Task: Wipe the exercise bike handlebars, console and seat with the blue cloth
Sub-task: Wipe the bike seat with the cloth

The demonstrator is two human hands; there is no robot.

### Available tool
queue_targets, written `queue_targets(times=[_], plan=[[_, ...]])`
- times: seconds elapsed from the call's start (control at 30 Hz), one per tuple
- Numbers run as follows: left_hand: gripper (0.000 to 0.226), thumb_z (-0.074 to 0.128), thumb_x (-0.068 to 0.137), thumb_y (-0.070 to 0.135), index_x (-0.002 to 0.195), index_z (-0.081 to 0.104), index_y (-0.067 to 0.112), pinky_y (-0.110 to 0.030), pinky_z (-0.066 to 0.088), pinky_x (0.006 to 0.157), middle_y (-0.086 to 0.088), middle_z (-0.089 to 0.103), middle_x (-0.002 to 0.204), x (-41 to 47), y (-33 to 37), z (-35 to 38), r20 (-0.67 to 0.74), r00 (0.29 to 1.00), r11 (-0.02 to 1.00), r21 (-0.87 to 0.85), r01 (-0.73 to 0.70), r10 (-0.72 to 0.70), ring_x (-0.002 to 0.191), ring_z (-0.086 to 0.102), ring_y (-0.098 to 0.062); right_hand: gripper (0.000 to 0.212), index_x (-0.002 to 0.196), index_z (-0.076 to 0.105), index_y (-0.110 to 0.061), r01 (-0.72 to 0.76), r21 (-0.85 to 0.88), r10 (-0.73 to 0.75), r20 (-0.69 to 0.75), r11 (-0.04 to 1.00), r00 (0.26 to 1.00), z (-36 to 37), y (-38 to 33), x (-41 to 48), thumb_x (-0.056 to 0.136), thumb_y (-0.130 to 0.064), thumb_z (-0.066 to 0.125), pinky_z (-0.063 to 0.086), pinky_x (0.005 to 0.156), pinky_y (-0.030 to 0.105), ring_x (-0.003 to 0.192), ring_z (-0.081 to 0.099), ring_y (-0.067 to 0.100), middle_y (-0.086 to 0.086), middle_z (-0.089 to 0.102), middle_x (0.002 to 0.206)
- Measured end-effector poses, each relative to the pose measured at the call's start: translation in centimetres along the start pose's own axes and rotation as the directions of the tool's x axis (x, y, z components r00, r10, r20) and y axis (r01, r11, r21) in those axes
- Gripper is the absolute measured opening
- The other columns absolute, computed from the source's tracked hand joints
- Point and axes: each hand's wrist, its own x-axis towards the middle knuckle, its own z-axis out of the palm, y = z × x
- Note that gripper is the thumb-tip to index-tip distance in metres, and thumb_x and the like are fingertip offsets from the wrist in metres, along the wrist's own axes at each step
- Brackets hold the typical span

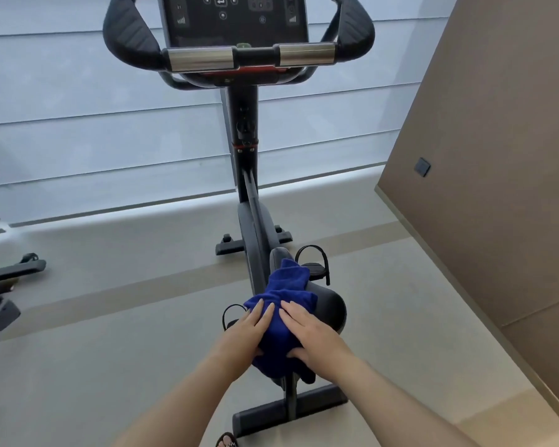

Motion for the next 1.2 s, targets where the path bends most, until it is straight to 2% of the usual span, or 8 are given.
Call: queue_targets(times=[0.33,0.5,0.63,0.73,0.83,0.93,1.07,1.2], plan=[[0.083,0.051,0.092,0.019,0.145,-0.011,0.033,-0.033,0.034,0.107,0.002,-0.004,0.158,1.0,-3.1,-1.0,0.075,0.974,0.976,0.014,-0.216,0.215,0.139,0.025,-0.025,0.074,0.148,0.018,-0.026,-0.067,0.007,0.068,-0.027,0.998,0.997,-0.7,-0.3,-0.1,0.088,-0.028,0.06,0.013,0.109,0.02,0.142,0.013,0.008,-0.011,0.014,0.157],[0.075,0.042,0.087,0.021,0.146,-0.003,0.035,-0.034,0.027,0.109,0.003,0.002,0.158,1.2,-2.9,-2.2,0.048,0.972,0.973,-0.026,-0.227,0.228,0.143,0.011,-0.024,0.074,0.144,0.032,-0.025,-0.137,-0.02,0.132,-0.146,0.99,0.98,-0.5,-0.8,-0.6,0.08,-0.031,0.069,0.017,0.11,0.021,0.141,0.017,0.009,-0.009,0.023,0.154],[0.065,0.024,0.085,0.037,0.143,-0.004,0.046,-0.052,0.008,0.112,0.001,0.0,0.158,1.7,-1.4,-3.0,-0.024,0.981,0.981,-0.019,-0.194,0.193,0.143,-0.008,-0.031,0.067,0.137,0.044,-0.025,-0.159,0.063,0.17,-0.275,0.985,0.946,-0.9,-1.5,-1.2,0.076,-0.038,0.066,0.03,0.109,0.024,0.136,0.028,0.006,-0.011,0.037,0.147],[0.057,0.013,0.09,0.057,0.143,-0.006,0.046,-0.057,0.003,0.112,0.002,-0.01,0.157,2.0,0.2,-2.1,-0.048,0.982,0.983,0.018,-0.181,0.182,0.14,-0.019,-0.032,0.053,0.127,0.056,-0.025,-0.197,0.123,0.231,-0.422,0.973,0.877,-1.0,-1.8,-1.8,0.076,-0.041,0.057,0.033,0.103,0.014,0.127,0.039,-0.001,-0.013,0.049,0.137],[0.066,0.014,0.089,0.065,0.145,-0.006,0.038,-0.05,-0.004,0.113,-0.003,-0.018,0.156,2.4,1.5,-0.8,-0.037,0.987,0.988,0.008,-0.157,0.157,0.138,-0.027,-0.032,0.037,0.119,0.062,-0.019,-0.309,0.142,0.336,-0.529,0.94,0.779,-0.8,-1.0,-2.2,0.083,-0.026,0.058,0.032,0.098,0.013,0.119,0.05,0.007,-0.006,0.057,0.128],[0.069,0.02,0.091,0.063,0.147,-0.003,0.031,-0.044,-0.009,0.113,-0.007,-0.02,0.155,3.1,2.2,-0.3,-0.042,0.986,0.987,-0.003,-0.163,0.163,0.138,-0.026,-0.033,0.033,0.121,0.062,-0.015,-0.371,0.152,0.393,-0.526,0.916,0.754,-0.5,0.0,-2.4,0.089,-0.014,0.056,0.032,0.1,0.017,0.121,0.05,0.012,-0.001,0.058,0.129],[0.065,0.019,0.095,0.057,0.146,-0.01,0.03,-0.041,-0.012,0.112,-0.008,-0.02,0.155,5.3,2.4,-1.1,0.003,0.983,0.982,0.02,-0.186,0.186,0.138,-0.025,-0.032,0.033,0.124,0.059,-0.014,-0.385,0.178,0.421,-0.49,0.906,0.763,-0.6,0.9,-2.1,0.092,-0.016,0.054,0.032,0.103,0.021,0.125,0.047,0.014,0.0,0.056,0.132],[0.065,0.018,0.095,0.056,0.146,-0.013,0.03,-0.042,-0.01,0.113,-0.008,-0.022,0.154,7.5,2.8,-1.8,0.019,0.984,0.983,0.045,-0.179,0.178,0.139,-0.025,-0.03,0.036,0.129,0.054,-0.015,-0.379,0.183,0.42,-0.451,0.907,0.787,-1.7,2.1,-1.4,0.093,-0.019,0.051,0.032,0.101,0.017,0.122,0.046,0.01,-0.003,0.054,0.133]])
